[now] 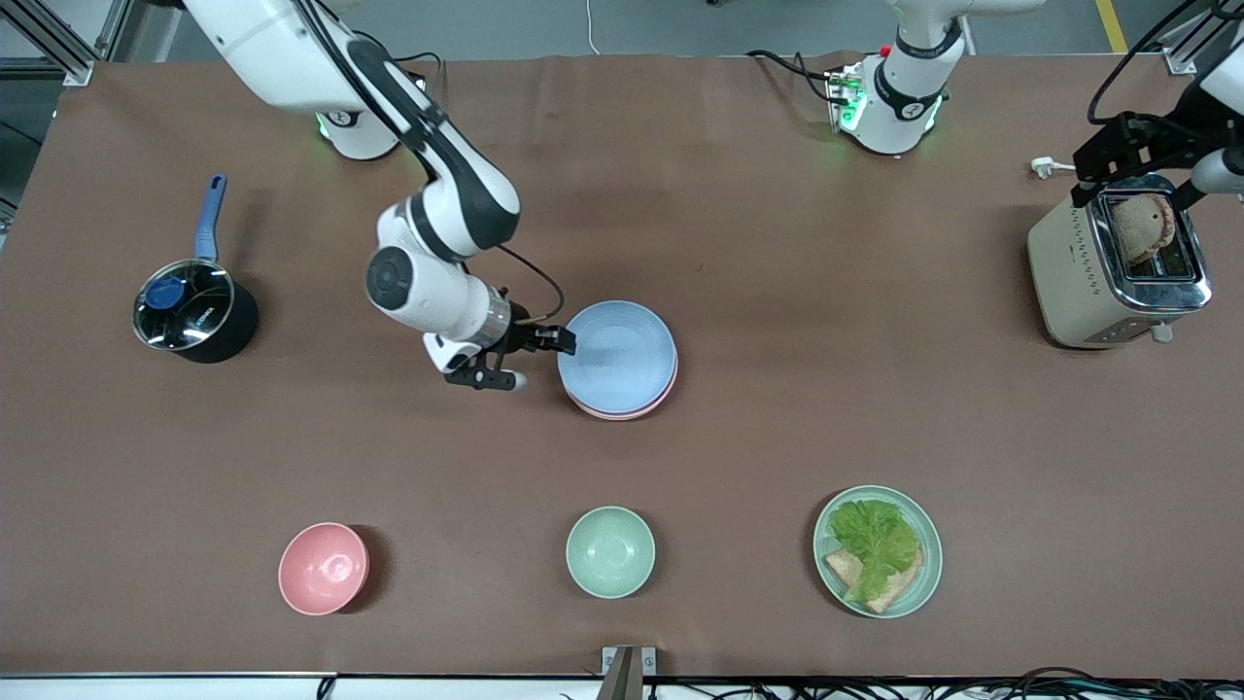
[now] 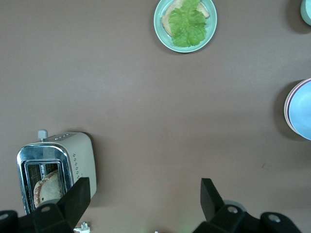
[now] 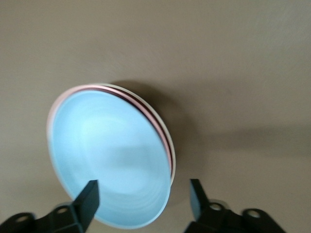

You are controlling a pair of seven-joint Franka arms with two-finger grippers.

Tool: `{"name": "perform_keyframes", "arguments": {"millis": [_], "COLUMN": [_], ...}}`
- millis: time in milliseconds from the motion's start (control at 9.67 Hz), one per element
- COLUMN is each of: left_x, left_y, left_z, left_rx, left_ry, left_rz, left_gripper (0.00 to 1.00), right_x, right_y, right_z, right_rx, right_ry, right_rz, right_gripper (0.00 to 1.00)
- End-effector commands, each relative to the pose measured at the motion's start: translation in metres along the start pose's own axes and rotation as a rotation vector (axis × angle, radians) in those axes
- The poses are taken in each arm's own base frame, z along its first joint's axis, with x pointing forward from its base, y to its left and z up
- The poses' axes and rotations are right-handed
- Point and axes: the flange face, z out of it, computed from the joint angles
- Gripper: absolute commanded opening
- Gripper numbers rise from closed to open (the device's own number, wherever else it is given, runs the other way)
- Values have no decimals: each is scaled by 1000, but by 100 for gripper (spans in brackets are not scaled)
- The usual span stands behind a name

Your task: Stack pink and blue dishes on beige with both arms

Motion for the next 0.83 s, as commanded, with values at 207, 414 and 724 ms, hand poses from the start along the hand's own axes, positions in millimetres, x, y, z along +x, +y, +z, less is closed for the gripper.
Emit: {"name": "perform_keyframes", "arguments": {"millis": [207,414,724], "left_x": [2,7,8], "left_y": [9,5,3], "left_z": [12,9,3], "left_rx": [-5,-9,-10], "left_ry": [-18,-9,2], "left_rz": [28,19,17], "left_gripper": [100,100,100], "right_x": [-9,18,21], "right_y": [53,116,178], "right_z": [-228,-336,-438], "right_rx": [-266,-333,-336], "right_ry": [127,172,207], "right_rz": [-5,126,65], "right_gripper": [100,100,100]}}
